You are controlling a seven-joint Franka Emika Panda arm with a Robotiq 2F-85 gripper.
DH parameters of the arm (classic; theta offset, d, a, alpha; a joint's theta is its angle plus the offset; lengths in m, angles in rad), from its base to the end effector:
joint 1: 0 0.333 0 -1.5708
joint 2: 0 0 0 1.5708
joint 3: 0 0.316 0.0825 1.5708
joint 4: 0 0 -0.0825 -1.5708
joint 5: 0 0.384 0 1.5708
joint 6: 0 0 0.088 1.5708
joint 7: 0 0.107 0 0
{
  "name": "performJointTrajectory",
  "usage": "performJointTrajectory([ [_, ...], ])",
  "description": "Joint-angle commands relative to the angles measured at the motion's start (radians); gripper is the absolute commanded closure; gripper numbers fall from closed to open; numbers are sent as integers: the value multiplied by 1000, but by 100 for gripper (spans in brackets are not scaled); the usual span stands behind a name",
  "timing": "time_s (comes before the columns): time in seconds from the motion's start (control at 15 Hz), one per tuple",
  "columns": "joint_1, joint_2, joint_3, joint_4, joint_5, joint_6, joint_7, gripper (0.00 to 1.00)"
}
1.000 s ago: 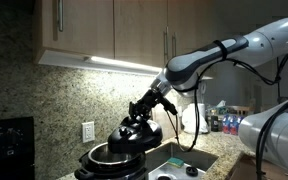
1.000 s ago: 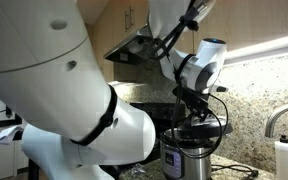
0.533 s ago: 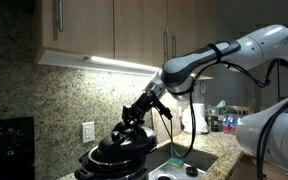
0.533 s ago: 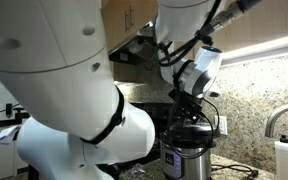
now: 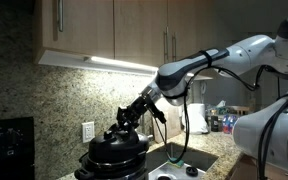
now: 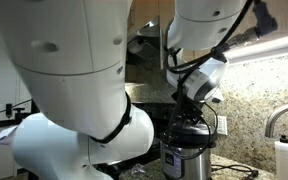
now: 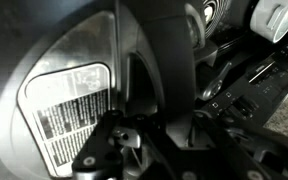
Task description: Pick up the lid and close the rice cooker
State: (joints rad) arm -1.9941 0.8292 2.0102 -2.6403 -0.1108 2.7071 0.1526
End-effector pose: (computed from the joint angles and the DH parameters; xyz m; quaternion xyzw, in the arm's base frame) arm 0.4338 0.0104 0.4163 -0.9166 0.0338 -0.1907 0.3498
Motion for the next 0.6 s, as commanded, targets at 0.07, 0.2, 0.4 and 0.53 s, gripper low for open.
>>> performJointTrajectory([
  [0.07,46,-15,-12,-11,41,75,5,98],
  [0.2,74,-34,-15,-20,44,74,7,98],
  [0.4,127,-61,-30,-23,47,87,8,98],
  [0.53,135,-97,-40,-15,41,101,11,98],
])
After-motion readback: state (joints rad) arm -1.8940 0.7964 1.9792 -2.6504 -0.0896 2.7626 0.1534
